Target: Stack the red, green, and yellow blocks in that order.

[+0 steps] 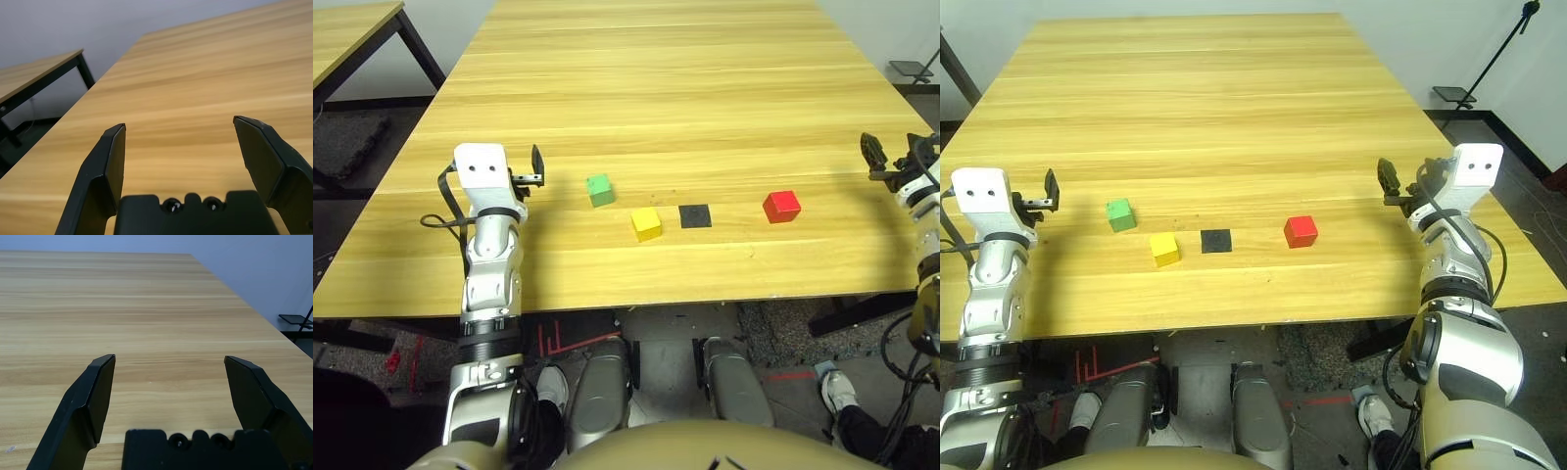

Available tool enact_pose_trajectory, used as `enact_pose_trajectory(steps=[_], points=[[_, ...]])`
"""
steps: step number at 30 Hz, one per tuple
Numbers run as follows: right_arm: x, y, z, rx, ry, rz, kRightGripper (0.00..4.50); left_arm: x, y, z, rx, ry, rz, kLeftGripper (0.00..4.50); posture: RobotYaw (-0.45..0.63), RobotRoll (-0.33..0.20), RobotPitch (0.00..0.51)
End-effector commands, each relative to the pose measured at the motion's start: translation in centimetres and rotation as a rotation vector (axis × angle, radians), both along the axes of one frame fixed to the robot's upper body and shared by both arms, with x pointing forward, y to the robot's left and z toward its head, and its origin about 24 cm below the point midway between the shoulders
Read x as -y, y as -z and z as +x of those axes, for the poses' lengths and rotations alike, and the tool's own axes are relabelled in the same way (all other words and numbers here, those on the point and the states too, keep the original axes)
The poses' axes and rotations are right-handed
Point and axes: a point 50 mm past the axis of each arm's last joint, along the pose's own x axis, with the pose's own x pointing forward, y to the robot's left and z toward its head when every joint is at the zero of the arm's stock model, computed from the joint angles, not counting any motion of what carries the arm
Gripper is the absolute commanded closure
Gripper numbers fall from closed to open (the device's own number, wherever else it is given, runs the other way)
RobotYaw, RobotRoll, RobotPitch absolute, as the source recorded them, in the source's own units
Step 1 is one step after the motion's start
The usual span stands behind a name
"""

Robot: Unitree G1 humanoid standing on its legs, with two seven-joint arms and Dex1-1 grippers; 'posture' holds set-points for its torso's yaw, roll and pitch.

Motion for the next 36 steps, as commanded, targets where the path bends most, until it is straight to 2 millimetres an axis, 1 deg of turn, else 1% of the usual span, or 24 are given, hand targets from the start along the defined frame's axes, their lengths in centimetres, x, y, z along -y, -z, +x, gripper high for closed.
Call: enact_pose_trajectory(steps=[1,3,4,5,7,9,10,11,12,13,16,18,20,22,25,30,36], points=[[0.7,0.6,-0.6,-0.016,0.035,0.027,0.00,-0.4,0.0,0.1,0.009,-0.004,-0.003,0.02,0.16,-0.158,0.080],[1.0,0.6,-0.8,-0.025,0.049,0.008,0.00,-0.2,0.6,-0.1,-0.013,0.008,0.004,0.02,0.16,-0.150,0.080],[1.0,0.4,-0.7,-0.026,0.035,-0.002,0.00,0.1,0.5,-0.1,-0.006,0.024,0.000,0.02,0.16,-0.147,0.085],[0.8,0.0,-0.5,-0.022,0.007,-0.010,0.00,0.4,-0.1,-0.1,0.013,0.052,-0.008,0.02,0.16,-0.145,0.089],[-0.3,-1.0,0.4,-0.036,-0.109,-0.036,0.00,1.4,-1.4,0.2,0.042,0.174,-0.025,0.02,0.15,-0.152,0.096],[-1.8,-2.1,1.3,-0.051,-0.259,-0.069,0.00,2.6,-2.8,0.6,0.066,0.329,-0.044,0.02,0.14,-0.158,0.094],[-2.7,-2.8,1.8,-0.061,-0.367,-0.081,0.00,3.7,-3.7,0.8,0.068,0.452,-0.078,0.02,0.15,-0.160,0.088],[-3.4,-3.3,2.0,-0.069,-0.441,-0.087,0.00,4.4,-4.4,0.8,0.067,0.538,-0.101,0.02,0.16,-0.161,0.082],[-4.2,-3.8,2.2,-0.091,-0.544,-0.089,0.00,5.5,-5.5,0.7,0.056,0.673,-0.106,0.02,0.17,-0.169,0.075],[-4.8,-4.1,2.3,-0.106,-0.612,-0.087,0.00,6.2,-6.1,0.5,0.043,0.762,-0.105,0.02,0.17,-0.172,0.074],[-6.6,-4.6,1.3,-0.263,-0.948,-0.209,0.00,8.0,-8.4,-0.4,-0.034,1.052,0.032,0.02,0.19,-0.178,0.070],[-7.3,-4.8,0.8,-0.359,-1.093,-0.280,0.00,8.5,-9.1,-0.8,-0.091,1.166,0.095,0.02,0.19,-0.185,0.069],[-7.9,-5.1,0.5,-0.449,-1.197,-0.385,0.00,8.9,-9.1,-1.0,-0.167,1.245,0.125,0.02,0.19,-0.186,0.061],[-8.0,-5.1,0.5,-0.541,-1.238,-0.541,0.00,9.4,-8.8,-1.1,-0.238,1.298,0.162,0.02,0.20,-0.185,0.059],[-8.1,-4.9,0.8,-0.613,-1.259,-0.689,0.00,10.0,-8.6,-1.2,-0.270,1.337,0.187,0.02,0.22,-0.192,0.058],[-8.6,-4.8,1.7,-0.650,-1.256,-0.807,0.00,11.2,-7.9,-1.6,-0.303,1.371,0.197,0.02,0.25,-0.198,0.063],[-9.5,-4.4,2.4,-0.675,-1.252,-0.898,0.00,10.8,-7.5,-2.3,-0.344,1.334,0.174,0.02,0.30,-0.206,0.080]])
